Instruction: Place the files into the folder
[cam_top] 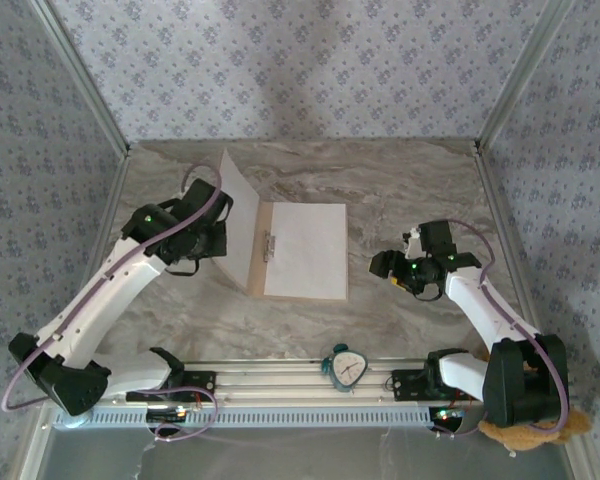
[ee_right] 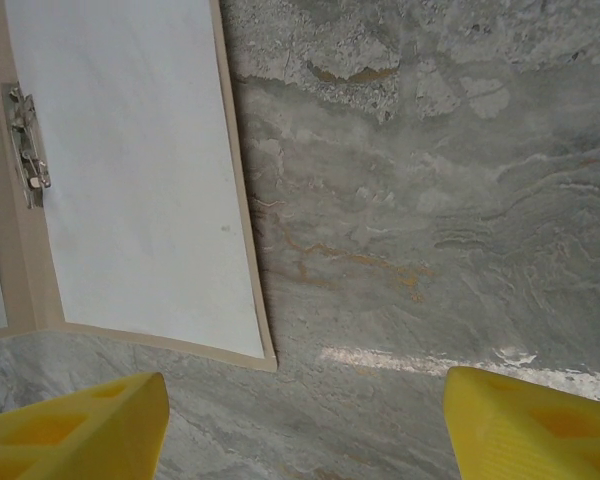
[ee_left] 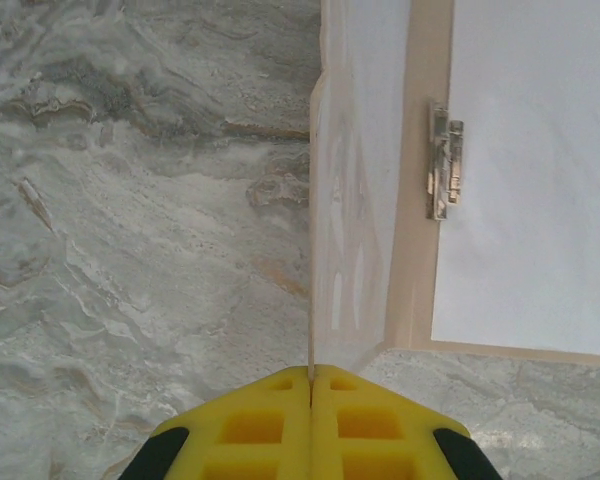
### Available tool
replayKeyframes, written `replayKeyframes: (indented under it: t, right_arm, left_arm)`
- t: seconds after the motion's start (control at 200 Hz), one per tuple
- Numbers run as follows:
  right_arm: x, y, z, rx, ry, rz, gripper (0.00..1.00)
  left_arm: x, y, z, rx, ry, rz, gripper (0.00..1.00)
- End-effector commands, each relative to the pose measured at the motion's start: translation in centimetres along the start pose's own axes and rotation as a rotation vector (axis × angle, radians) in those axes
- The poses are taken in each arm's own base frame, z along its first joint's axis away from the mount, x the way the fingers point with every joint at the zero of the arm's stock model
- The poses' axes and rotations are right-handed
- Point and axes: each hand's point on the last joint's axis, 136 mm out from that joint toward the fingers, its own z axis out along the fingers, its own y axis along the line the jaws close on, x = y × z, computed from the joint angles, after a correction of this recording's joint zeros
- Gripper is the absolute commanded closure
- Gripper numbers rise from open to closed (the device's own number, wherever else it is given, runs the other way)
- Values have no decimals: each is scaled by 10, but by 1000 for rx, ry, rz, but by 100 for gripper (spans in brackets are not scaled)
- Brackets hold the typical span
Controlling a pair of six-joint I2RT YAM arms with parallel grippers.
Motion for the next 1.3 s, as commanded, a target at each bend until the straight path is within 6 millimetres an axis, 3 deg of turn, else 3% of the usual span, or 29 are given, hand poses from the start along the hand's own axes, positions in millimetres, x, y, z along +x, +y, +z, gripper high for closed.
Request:
replayKeyframes:
  t: [0.0, 0.39, 0.595, 1.294]
  right_arm:
    - [1, 6, -4, -13, 11, 7, 26]
    - [4, 4, -4, 0, 18, 14, 26]
    - [6, 2, -4, 11, 22, 23, 26]
    - [22, -8, -7, 47, 53, 60, 25]
  left_arm:
    - [-5, -1, -12, -53, -41, 51, 100]
    - [14, -104, -17, 133, -72, 269, 100]
    - [33, -154, -3, 218, -21, 304, 100]
    - [74, -239, 88, 231, 181, 275, 100]
